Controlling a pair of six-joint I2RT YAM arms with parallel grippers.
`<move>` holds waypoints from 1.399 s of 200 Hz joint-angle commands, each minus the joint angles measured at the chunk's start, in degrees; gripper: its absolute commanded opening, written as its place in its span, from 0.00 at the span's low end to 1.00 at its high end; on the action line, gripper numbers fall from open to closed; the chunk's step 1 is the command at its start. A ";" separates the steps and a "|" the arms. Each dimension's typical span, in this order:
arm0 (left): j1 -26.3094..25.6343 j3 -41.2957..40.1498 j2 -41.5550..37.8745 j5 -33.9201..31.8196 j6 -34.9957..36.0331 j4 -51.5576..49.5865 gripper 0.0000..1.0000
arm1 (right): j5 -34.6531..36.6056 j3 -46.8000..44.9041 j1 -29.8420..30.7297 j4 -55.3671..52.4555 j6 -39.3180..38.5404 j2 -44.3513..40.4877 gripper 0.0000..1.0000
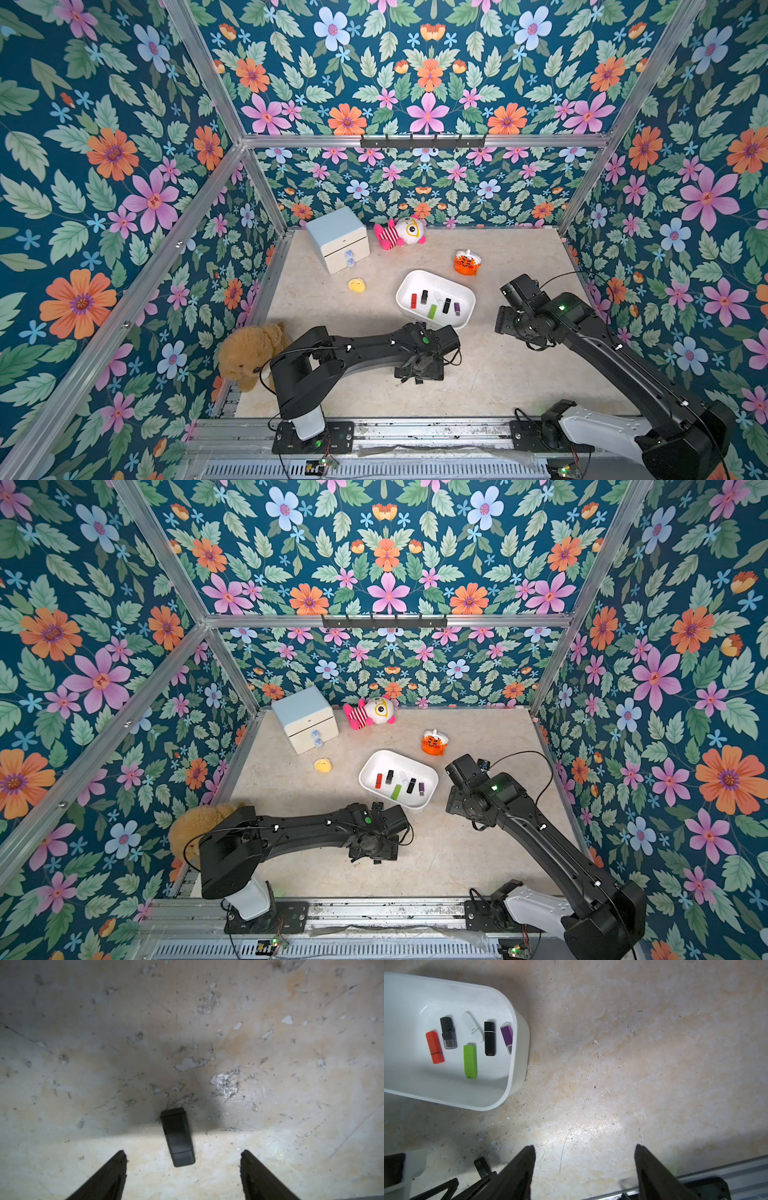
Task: Put the usb flash drive into the storage box
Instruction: Pick up the USB flash from the center of the board.
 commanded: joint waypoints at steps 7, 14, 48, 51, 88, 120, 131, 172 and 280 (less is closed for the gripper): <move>-0.11 -0.72 0.51 -1.58 -2.04 -0.61 0.81 | -1.04 -0.07 -0.05 0.46 -1.45 -0.21 0.79; -0.11 -1.03 0.64 -1.64 -2.13 -0.65 0.81 | -1.10 -0.10 -0.02 0.48 -1.58 -0.29 0.79; 0.34 -2.61 1.55 -0.79 -1.87 0.07 0.68 | -1.70 -0.69 0.03 0.57 -1.86 -0.56 0.79; 0.38 -2.73 1.63 -0.77 -1.80 0.13 0.67 | -1.71 -0.71 -0.03 0.61 -1.85 -0.64 0.79; 0.79 -4.43 1.73 0.40 -1.61 1.72 0.59 | -1.97 -1.35 -0.02 0.71 -1.95 -1.33 0.79; 1.23 -5.22 1.21 0.53 -1.43 2.16 0.47 | -2.41 -2.09 0.02 1.25 -1.96 -1.44 0.78; 1.40 -5.22 1.13 0.53 -1.22 1.91 0.41 | -2.88 -2.30 -0.05 1.56 -1.94 -1.30 0.78; 2.03 -5.81 0.01 0.44 -0.60 1.41 0.28 | -3.60 -2.13 -0.04 2.02 -1.97 -1.19 0.78; 4.48 -3.14 -1.25 0.40 2.89 -0.61 0.00 | -4.15 -2.80 -0.02 2.28 -2.13 -0.52 0.78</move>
